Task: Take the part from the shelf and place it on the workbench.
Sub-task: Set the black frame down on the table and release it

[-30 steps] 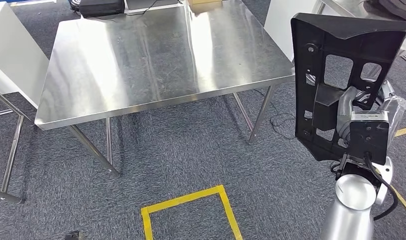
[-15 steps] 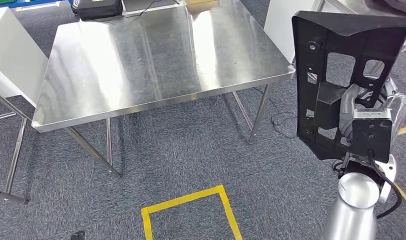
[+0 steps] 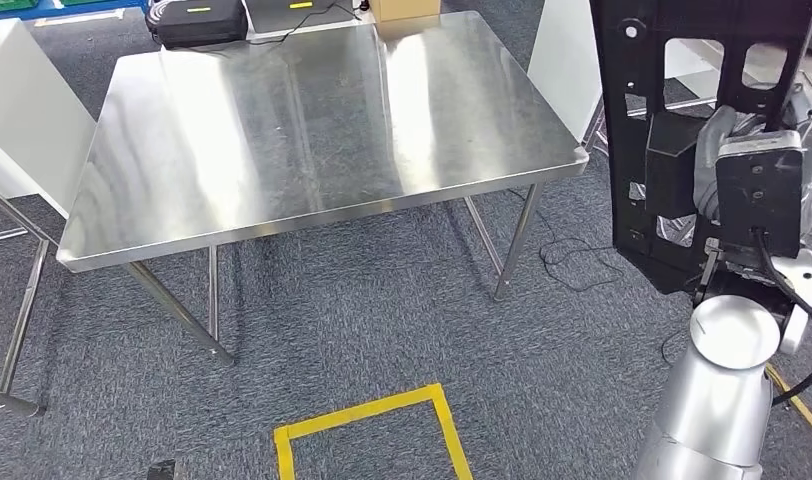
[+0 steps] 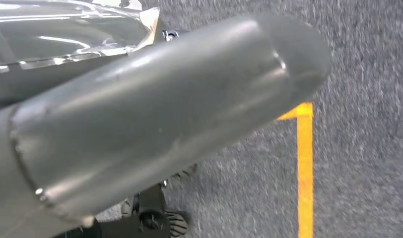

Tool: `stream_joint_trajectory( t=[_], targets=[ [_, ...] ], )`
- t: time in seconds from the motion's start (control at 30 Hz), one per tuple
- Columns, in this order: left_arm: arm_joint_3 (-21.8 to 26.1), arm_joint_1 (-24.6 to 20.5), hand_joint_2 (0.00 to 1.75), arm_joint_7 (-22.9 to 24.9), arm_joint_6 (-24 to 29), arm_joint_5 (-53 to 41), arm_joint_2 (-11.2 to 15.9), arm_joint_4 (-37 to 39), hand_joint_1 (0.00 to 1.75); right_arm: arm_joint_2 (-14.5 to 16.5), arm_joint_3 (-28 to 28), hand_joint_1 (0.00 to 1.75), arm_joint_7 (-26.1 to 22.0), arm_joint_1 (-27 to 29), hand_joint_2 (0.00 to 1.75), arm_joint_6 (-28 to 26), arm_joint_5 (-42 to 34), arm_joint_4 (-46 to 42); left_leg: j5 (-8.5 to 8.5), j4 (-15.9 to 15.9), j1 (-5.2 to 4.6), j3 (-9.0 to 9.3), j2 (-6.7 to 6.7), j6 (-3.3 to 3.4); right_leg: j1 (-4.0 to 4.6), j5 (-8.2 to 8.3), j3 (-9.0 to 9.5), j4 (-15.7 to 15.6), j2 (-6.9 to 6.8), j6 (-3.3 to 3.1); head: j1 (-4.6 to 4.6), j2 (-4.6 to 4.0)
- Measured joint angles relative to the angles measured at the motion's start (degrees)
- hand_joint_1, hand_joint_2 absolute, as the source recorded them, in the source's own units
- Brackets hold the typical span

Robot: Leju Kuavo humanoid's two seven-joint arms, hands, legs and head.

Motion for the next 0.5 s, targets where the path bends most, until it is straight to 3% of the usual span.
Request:
stream_joint_trajectory(
  t=[0.03, 0.1, 0.17, 0.23, 0.27, 0.33, 0.37, 0.4, 0.43, 0.5],
  targets=[
    [0.02, -0.04, 0.0, -0.03, -0.11, -0.05, 0.08, -0.02, 0.0, -0.08, 0.11, 1.75, 0.07, -0.45, 1.75, 0.02, 0.01, 0.34, -0.52, 0.33, 0.0, -0.26, -0.03, -0.6, -0.02, 0.07, 0.48, -1.4, 0.25, -0.73, 0.12, 0.0],
    [0.04, -0.02, 0.0, -0.1, -0.29, -0.15, 0.06, -0.04, 0.0, -0.22, 0.3, 1.75, 0.21, -1.01, 1.75, 0.05, 0.06, 0.86, -0.88, 0.39, 0.0, -0.46, -0.06, -1.27, 0.24, -0.9, 0.73, -1.56, 0.57, -3.35, 0.08, 0.0],
    [0.05, -0.02, 0.0, -0.13, -0.44, -0.22, 0.1, -0.05, 0.0, -0.33, 0.51, 1.75, 0.28, -1.22, 1.75, 0.07, 0.09, 1.12, 0.43, 2.67, 0.17, -1.6, 0.37, -1.49, 0.28, -1.37, 1.72, -1.64, 0.57, -4.73, -0.42, 0.0],
    [0.05, -0.15, 0.0, -0.1, -0.57, -0.33, 0.12, -0.05, 0.0, -0.41, 0.75, 1.75, 0.26, -1.46, 1.75, 0.05, -0.04, 1.44, 1.84, 9.81, 0.18, -6.33, 1.27, -1.51, 0.67, -2.38, 3.43, -2.14, 0.44, -5.68, -0.98, 0.0],
    [0.05, -0.11, 0.0, -0.08, -0.61, -0.39, 0.12, -0.05, 0.0, -0.45, 0.82, 1.75, 0.25, -1.52, 1.75, 0.04, -0.13, 1.64, 1.3, 13.66, 0.11, -9.32, 1.59, -1.49, 0.96, -3.03, 4.41, -2.38, 0.34, -6.05, -1.13, 0.0],
    [0.07, 0.16, 0.0, -0.02, -0.6, -0.58, 0.09, -0.04, 0.0, -0.46, 1.02, 1.75, 0.26, -1.55, 1.75, -0.02, -0.3, 2.09, -2.22, 17.52, -0.14, -14.04, 1.75, -1.31, 1.67, -4.55, 6.52, -2.71, 0.28, -6.56, -1.25, 0.0],
    [0.08, 0.27, 0.0, -0.01, -0.59, -0.69, 0.08, -0.03, 0.0, -0.47, 1.11, 1.75, 0.28, -1.58, 1.75, -0.05, -0.36, 2.27, -3.81, 17.12, -0.35, -15.33, 1.75, -1.01, 2.05, -5.4, 7.66, -2.75, 0.29, -6.75, -1.24, 0.0],
    [0.09, 0.33, 0.0, -0.01, -0.58, -0.8, 0.05, -0.02, 0.0, -0.47, 1.2, 1.75, 0.3, -1.6, 1.75, -0.09, -0.41, 2.42, -4.33, 15.32, -0.66, -15.96, 1.74, -0.37, 2.47, -6.32, 8.87, -2.79, 0.31, -6.91, -1.26, 0.0],
    [0.11, 0.35, 0.0, -0.01, -0.57, -0.87, 0.02, -0.01, 0.0, -0.46, 1.27, 1.75, 0.31, -1.62, 1.75, -0.11, -0.43, 2.53, -3.15, 12.35, -1.13, -16.04, 1.68, 0.7, 2.9, -7.26, 10.08, -2.87, 0.34, -7.03, -1.29, 0.0],
    [0.2, 0.59, 0.0, 0.02, -0.53, -0.92, 0.17, 0.02, 0.0, -0.45, 1.43, 1.75, 0.34, -1.58, 1.75, -0.2, -0.41, 2.83, 5.21, 5.48, -2.49, -15.29, 0.86, 3.52, 3.31, -9.15, 12.06, -3.28, 0.65, -7.12, -0.98, 0.0]
  ],
)
